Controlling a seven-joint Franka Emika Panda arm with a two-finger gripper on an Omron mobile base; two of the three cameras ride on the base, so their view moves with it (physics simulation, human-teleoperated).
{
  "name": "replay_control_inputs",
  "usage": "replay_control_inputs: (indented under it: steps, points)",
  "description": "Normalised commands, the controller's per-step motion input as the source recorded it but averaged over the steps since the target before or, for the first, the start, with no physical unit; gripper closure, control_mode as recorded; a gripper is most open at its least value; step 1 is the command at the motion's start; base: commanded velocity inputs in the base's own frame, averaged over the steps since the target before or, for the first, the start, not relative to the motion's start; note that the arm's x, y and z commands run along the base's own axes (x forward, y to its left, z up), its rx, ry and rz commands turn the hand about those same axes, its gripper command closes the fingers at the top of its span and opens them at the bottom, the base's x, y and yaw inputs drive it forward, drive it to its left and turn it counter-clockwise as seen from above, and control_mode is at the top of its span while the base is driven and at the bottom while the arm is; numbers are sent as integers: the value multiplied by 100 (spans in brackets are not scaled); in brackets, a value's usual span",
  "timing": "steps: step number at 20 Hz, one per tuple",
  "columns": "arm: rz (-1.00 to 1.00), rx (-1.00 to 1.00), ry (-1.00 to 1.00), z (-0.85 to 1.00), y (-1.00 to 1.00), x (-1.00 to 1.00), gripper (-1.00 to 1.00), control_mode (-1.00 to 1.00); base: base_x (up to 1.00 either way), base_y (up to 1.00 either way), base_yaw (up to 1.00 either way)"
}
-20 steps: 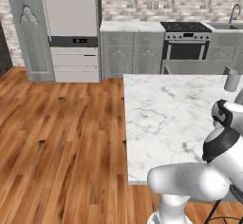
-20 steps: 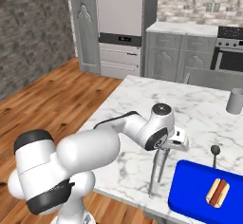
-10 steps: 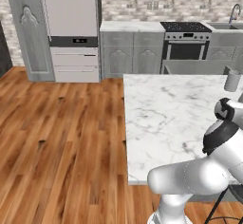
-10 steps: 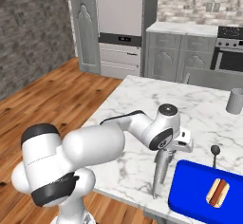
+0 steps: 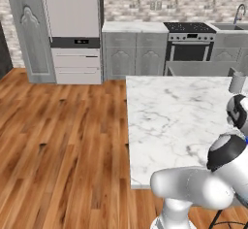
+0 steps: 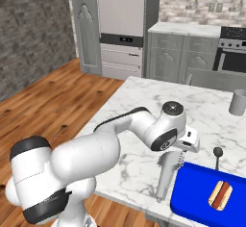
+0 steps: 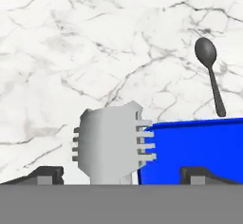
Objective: Take the tongs from the drawer on the right and place them on the dining counter next to the tray containing the hot dog.
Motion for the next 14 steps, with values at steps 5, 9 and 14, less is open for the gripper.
replay_control_inputs:
  steps: [5, 9, 14]
  points:
    - [-13, 0, -23, 72, 6, -86, -100, -100, 0, 0, 0]
    - [-9, 0, -30, 66, 42, -100, -100, -100, 0, 0, 0]
    - [-5, -7, -31, 32, 95, -100, -100, -100, 0, 0, 0]
